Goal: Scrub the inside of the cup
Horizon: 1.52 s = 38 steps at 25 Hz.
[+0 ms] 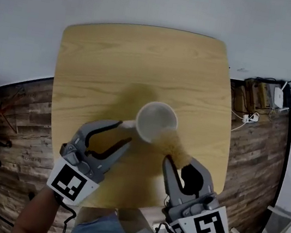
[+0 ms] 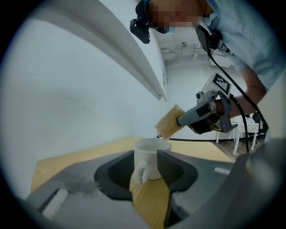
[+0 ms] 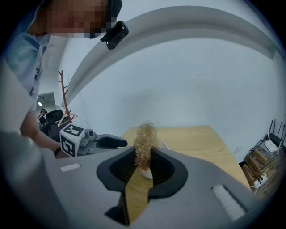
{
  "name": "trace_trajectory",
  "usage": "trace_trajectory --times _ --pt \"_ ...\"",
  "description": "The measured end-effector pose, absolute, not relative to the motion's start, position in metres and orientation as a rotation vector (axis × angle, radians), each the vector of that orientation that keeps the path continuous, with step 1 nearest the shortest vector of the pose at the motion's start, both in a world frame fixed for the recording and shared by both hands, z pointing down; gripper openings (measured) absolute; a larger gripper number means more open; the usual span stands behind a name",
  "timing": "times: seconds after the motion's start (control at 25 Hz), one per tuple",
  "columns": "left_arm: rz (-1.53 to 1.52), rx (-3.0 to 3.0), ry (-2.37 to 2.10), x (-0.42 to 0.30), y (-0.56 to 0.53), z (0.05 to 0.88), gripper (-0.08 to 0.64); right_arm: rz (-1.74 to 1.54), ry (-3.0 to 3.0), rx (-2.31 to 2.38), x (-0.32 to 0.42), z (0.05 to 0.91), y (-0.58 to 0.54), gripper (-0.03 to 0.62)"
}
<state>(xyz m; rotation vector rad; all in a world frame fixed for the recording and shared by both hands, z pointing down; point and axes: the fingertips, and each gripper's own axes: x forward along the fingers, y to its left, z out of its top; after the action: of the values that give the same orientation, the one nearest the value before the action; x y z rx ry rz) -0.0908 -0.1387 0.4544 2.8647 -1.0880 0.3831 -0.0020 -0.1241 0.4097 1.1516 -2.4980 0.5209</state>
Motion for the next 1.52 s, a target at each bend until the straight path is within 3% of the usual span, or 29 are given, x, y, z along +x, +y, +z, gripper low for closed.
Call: trace_trajectory --times 0.72,1.16,1.52 --pt "0.495 2.917 -0.886 -0.074 -0.152 0.489 0.169 0.569 -2.487 1.136 -0.006 0.423 -0.140 0.080" --pt "0.588 2.931 -0.793 -0.076 -0.145 0.503 0.098 0.586 -2.434 1.142 -0.010 0.435 -0.132 0.080" --pt "0.760 2.967 -0.597 -0.069 -0.148 0.488 0.095 0.593 -2.398 1.171 -0.006 0.436 -0.133 0.080"
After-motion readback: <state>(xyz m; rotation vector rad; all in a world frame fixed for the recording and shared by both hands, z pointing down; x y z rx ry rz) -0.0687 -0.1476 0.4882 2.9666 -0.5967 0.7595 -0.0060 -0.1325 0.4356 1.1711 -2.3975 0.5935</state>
